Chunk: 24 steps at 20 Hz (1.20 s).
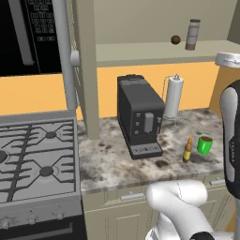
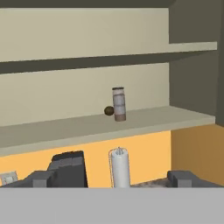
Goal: Pick the cinnamon and honey bottle from the cabinet and place them next to the mug.
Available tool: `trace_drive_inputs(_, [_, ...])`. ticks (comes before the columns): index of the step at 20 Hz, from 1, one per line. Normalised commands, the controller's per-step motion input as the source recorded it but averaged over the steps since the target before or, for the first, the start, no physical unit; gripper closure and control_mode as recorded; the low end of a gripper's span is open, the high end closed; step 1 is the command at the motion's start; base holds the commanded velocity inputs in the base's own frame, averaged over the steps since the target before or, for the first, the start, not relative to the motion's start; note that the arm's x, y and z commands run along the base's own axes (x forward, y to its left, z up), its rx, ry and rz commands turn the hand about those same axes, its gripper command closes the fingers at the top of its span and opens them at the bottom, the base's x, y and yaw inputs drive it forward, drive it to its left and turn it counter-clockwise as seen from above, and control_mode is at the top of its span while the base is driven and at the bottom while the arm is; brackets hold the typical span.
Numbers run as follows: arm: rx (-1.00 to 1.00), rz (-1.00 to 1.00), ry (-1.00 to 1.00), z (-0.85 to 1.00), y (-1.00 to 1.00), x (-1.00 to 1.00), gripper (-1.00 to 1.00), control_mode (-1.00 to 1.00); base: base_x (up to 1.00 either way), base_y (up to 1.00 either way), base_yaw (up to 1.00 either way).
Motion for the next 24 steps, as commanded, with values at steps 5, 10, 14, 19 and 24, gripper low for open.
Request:
trace_drive_inputs(5, [0.00,0.00,0.00,-0.06,0.00,0.44,-1.00,-1.00,0.00,0.00,0.00])
trace_drive_inputs(10, [0.00,0.00,0.13,-0.06,-0.19,0.73,-1.00,-1.00,0.00,0.00,0.00])
trace_drive_inputs(14, [0.00,0.00,0.07,0.01,-0.16,0.27,-1.00,-1.00,0.00,0.00,0.00])
trace_drive_inputs(19, [0.00,0.00,0.00,0.00,-0.32,0.42,-1.00,-1.00,0.00,0.00,0.00])
trace_drive_inputs(24, [0.00,0.05,0.15,0.00,-0.22,0.68,-1.00,-1.00,0.00,0.00,0.00])
